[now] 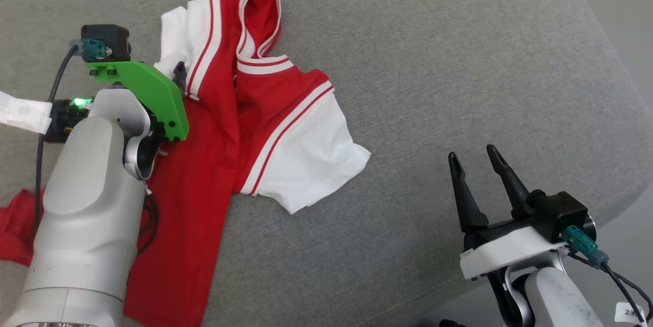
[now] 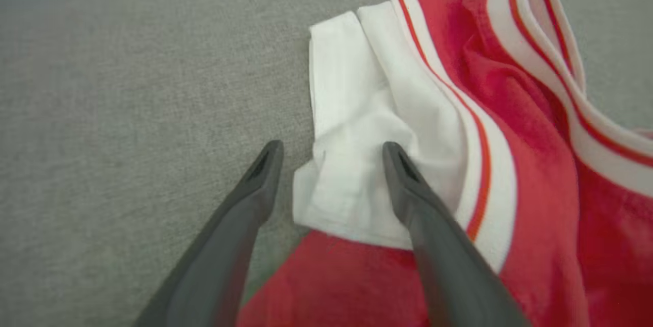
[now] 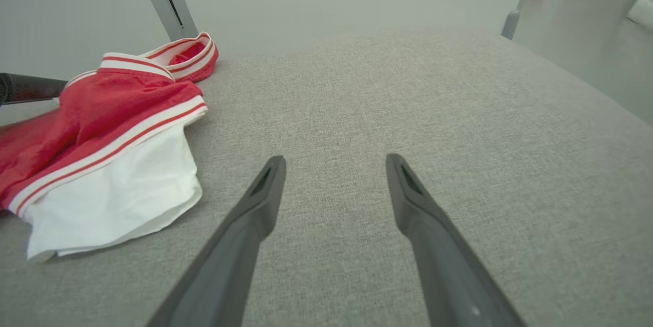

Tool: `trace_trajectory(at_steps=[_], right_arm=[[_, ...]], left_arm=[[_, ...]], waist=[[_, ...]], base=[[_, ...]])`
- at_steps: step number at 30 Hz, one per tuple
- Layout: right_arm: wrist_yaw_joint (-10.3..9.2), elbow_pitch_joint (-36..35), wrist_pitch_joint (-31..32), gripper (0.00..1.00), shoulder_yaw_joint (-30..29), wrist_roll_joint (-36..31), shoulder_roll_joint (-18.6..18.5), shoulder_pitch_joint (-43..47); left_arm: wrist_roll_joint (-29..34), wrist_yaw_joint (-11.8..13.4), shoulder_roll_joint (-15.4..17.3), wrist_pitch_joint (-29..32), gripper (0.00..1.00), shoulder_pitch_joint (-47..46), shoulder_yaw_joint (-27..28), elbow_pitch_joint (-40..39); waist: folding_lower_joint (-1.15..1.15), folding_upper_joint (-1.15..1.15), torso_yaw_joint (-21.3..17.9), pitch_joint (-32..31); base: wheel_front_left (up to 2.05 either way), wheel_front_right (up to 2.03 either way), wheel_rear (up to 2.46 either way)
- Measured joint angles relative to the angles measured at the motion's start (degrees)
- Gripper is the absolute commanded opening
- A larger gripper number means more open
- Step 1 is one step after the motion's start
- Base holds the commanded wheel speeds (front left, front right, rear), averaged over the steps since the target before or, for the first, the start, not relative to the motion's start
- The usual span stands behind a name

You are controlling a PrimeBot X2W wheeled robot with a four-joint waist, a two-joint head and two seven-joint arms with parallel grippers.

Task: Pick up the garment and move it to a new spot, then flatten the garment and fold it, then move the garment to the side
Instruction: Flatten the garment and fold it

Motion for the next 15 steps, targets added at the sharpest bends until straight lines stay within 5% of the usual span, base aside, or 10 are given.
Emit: trace_trajectory(at_steps=[5, 6, 7, 15], right_arm=[[0.0, 0.1, 0.0, 1.0, 0.3, 0.0, 0.0, 0.0], [0.0, 0.2, 0.0, 1.0, 0.5, 0.0, 0.0, -0.1], [0.0, 0.2, 0.0, 1.0, 0.6, 0.0, 0.0, -0.1], [0.0, 0.7, 0.0, 1.0, -0.3, -0.2, 0.0, 0.6]], left_arm=[[-0.6, 0.1, 0.3, -0.1, 1.0, -0.9, 0.3, 4.0], [-1.0, 0.0, 0.2, 0.0, 0.65, -1.1, 0.5, 4.7], [-1.4, -0.2, 0.1, 0.0, 0.0, -1.3, 0.6, 5.2], [-0.9, -0.4, -0.4, -7.7, 0.0, -1.8, -0.3, 5.5]], waist=[[0.0, 0.0, -2.9, 1.1], [0.0, 0.0, -3.2, 1.1], [0.0, 0.0, -3.3, 0.9], [0.0, 0.0, -2.5, -1.4]], base=[[0.0, 0.0, 0.0], [0.0, 0.0, 0.0], [0.0, 0.0, 0.0], [0.0, 0.0, 0.0]])
